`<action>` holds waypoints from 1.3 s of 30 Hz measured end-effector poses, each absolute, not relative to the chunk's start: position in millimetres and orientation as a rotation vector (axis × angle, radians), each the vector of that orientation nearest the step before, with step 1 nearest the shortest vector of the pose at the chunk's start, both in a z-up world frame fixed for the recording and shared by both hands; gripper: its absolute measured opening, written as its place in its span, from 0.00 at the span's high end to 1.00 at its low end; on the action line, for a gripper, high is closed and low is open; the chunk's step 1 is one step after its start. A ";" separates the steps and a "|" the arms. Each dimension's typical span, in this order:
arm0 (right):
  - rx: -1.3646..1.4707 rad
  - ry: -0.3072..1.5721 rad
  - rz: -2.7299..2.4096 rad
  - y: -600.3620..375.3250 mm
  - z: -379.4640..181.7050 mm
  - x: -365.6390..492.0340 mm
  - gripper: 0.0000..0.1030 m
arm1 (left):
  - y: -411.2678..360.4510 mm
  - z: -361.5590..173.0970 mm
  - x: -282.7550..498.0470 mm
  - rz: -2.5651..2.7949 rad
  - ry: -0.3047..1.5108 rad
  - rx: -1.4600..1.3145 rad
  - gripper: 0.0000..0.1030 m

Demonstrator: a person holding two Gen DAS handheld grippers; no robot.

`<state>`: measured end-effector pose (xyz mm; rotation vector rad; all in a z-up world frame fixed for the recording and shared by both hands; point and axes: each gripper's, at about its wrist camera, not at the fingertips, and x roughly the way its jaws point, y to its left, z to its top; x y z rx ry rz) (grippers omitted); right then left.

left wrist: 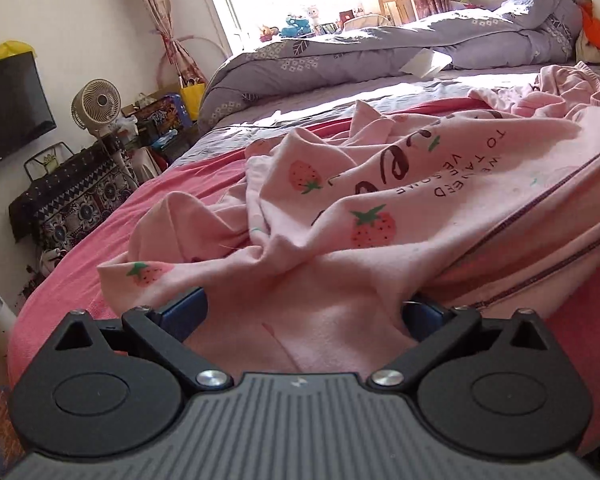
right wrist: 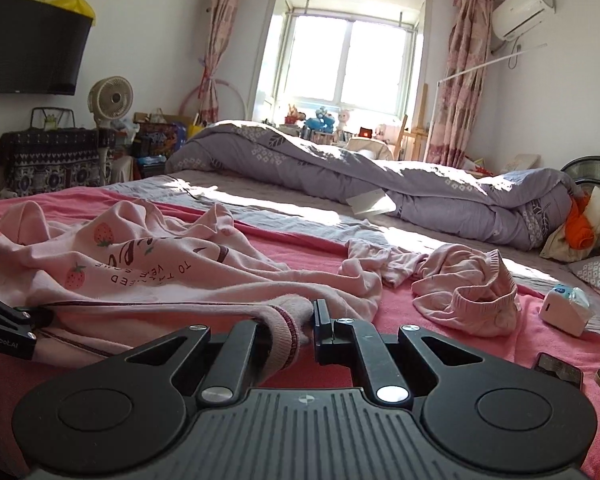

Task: Fold clothes

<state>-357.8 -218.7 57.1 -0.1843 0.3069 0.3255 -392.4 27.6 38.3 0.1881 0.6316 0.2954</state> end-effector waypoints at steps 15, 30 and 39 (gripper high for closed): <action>-0.342 0.367 0.737 -255.5 69.0 -384.8 0.35 | 66.1 95.9 -441.5 -0.212 0.764 0.093 0.02; -0.332 0.694 0.654 -53.5 35.8 -58.3 0.49 | 140.9 50.7 -143.5 0.239 0.807 0.205 0.02; -0.117 0.317 0.449 -134.6 107.2 -105.6 0.91 | 190.6 59.6 -183.9 0.170 0.671 -0.225 0.59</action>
